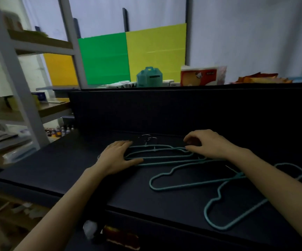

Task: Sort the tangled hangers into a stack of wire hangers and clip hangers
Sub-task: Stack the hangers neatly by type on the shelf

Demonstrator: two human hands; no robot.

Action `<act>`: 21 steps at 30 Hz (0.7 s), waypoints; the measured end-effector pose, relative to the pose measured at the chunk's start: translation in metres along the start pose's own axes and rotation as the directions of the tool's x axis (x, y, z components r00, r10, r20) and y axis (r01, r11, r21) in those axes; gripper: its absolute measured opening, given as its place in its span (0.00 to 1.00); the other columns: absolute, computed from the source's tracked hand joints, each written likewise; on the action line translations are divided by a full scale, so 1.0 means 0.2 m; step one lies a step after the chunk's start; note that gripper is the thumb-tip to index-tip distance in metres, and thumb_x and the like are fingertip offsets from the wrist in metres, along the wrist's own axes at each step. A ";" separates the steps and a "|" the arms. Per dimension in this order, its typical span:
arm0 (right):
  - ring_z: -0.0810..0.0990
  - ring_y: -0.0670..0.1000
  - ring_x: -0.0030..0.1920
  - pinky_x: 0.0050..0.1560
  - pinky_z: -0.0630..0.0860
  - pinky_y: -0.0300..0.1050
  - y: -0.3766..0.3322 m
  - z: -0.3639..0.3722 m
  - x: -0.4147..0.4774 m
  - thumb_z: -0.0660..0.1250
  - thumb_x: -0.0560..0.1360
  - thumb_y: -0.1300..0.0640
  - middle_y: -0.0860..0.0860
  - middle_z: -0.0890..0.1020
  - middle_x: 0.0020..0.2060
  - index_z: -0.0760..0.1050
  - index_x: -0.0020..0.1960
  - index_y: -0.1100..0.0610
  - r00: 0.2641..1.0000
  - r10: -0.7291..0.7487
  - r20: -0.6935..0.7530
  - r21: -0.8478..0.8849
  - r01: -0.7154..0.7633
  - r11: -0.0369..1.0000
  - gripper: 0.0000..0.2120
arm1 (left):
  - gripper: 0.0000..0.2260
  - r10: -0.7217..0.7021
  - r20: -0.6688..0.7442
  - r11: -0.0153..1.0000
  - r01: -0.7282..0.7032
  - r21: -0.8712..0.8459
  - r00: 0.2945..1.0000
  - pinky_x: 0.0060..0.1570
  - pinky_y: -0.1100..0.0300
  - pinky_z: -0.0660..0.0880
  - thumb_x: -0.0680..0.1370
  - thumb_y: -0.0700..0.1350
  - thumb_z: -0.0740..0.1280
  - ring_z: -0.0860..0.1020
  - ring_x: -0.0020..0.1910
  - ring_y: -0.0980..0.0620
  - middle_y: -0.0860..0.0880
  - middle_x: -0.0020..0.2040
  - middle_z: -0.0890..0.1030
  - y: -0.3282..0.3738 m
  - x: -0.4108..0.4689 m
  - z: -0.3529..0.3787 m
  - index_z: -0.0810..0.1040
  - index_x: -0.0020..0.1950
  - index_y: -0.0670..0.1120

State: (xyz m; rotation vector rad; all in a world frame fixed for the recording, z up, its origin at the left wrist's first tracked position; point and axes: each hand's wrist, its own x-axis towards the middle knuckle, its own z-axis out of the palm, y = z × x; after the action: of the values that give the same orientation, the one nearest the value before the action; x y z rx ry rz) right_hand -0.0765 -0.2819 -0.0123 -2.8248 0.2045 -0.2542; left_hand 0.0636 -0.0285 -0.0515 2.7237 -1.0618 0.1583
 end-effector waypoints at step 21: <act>0.56 0.51 0.74 0.73 0.58 0.48 -0.14 0.17 0.09 0.64 0.70 0.35 0.50 0.56 0.76 0.50 0.76 0.52 0.942 0.189 0.278 -0.085 -0.172 0.981 0.43 | 0.48 0.044 -0.218 0.966 -0.097 -0.241 0.975 0.55 0.53 0.72 0.51 0.76 0.59 0.73 0.53 0.50 0.52 0.51 0.71 -0.47 0.17 -0.16 0.75 0.62 0.45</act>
State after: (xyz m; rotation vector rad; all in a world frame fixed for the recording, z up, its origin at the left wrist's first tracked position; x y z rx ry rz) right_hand -0.0498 -0.2490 -0.0331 -2.8338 0.4093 0.2024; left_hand 0.1514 0.0247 -0.0290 2.3850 -1.0408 0.2959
